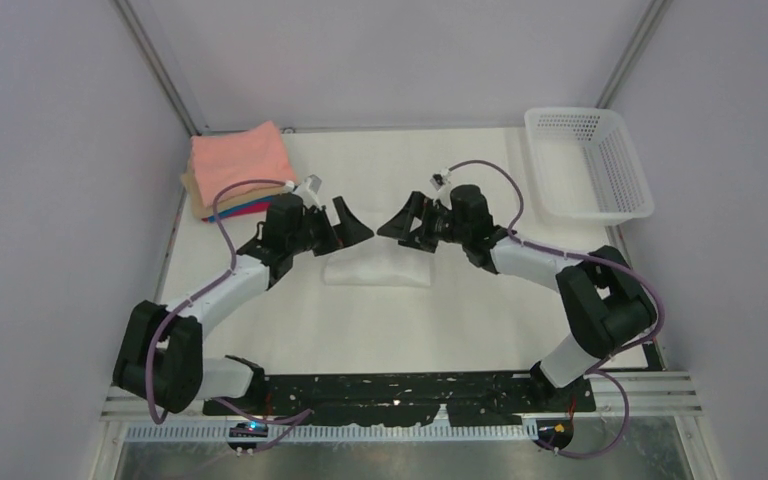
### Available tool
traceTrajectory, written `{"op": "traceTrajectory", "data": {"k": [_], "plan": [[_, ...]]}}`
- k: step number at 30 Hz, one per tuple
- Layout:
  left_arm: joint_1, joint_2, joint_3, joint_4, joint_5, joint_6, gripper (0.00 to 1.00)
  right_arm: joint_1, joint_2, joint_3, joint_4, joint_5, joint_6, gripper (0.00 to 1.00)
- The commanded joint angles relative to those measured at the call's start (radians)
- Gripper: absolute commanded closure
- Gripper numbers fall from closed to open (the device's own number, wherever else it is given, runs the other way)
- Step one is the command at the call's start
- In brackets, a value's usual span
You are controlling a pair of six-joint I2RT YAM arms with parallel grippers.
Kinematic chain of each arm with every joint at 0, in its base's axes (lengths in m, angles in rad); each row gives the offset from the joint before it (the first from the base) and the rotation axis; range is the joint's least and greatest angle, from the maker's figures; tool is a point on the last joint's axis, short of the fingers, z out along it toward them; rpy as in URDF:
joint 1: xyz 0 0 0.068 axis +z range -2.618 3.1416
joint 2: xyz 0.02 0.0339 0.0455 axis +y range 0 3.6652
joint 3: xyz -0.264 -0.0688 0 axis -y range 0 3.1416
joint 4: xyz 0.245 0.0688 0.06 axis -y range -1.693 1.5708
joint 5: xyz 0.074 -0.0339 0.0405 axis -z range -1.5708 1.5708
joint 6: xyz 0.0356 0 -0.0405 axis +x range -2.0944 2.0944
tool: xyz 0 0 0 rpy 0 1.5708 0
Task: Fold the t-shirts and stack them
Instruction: Fold the long partially folded tshirt into a neat square
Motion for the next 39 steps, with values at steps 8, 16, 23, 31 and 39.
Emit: {"op": "traceTrajectory", "data": {"k": [8,16,23,31,39], "plan": [[-0.041,0.217,-0.106,0.443,0.183,-0.124,0.0,0.08,0.171,-0.249,0.557,-0.045,0.375,0.05],[-0.025,0.288,-0.173,0.288,0.08,-0.081,0.0,-0.005,0.194,-0.377,0.575,-0.042,0.346,0.05],[-0.017,0.216,-0.201,0.079,-0.045,-0.008,0.0,-0.025,0.113,-0.382,0.362,-0.008,0.219,0.05],[-0.017,0.033,-0.141,0.005,-0.06,0.041,0.0,-0.028,-0.039,-0.316,0.134,0.021,0.055,0.05],[-0.001,-0.268,-0.107,-0.186,-0.52,0.076,0.0,-0.028,-0.427,-0.227,-0.203,0.286,-0.196,0.05]]}}
